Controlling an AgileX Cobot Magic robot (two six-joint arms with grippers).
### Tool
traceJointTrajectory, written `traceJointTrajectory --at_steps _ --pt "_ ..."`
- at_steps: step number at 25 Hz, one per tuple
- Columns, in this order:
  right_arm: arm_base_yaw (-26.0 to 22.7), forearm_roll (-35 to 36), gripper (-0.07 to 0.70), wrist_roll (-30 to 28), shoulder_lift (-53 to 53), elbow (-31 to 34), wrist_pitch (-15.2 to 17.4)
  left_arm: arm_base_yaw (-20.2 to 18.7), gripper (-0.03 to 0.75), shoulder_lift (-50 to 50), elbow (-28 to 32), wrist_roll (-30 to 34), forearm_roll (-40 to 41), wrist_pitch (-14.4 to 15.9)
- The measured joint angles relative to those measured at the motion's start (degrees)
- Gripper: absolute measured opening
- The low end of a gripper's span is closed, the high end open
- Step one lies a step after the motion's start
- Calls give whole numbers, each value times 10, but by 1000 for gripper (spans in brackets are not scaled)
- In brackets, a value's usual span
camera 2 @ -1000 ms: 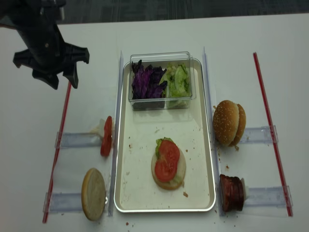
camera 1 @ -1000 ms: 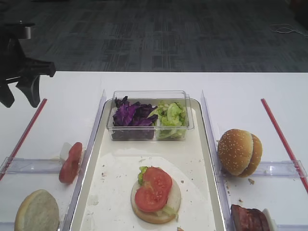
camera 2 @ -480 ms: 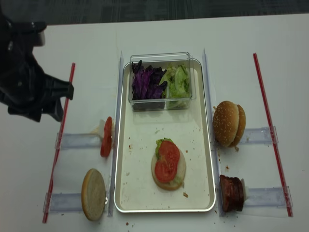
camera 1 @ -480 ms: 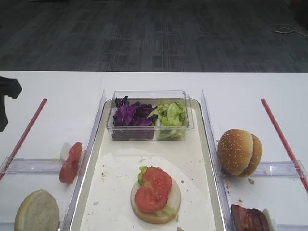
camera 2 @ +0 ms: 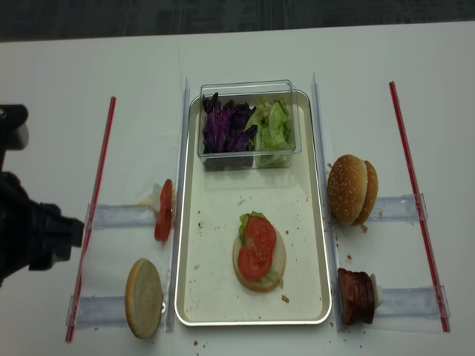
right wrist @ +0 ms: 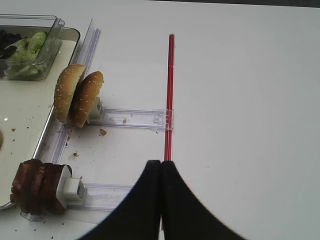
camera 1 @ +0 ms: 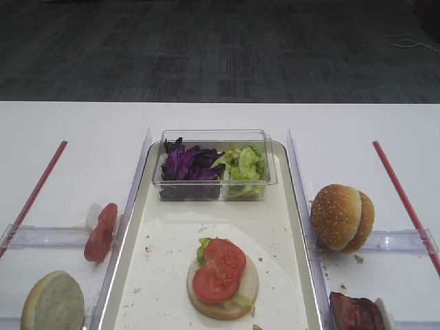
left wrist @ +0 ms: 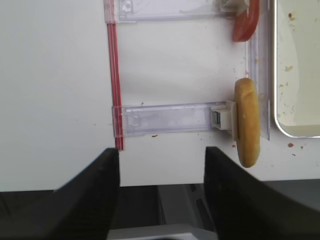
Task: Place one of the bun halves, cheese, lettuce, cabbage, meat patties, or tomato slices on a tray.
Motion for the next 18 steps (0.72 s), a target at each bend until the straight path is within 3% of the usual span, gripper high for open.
traceJointTrajectory --at_steps 18 --pt "0 0 63 0 0 0 0 0 360 -333 115 0 0 15"
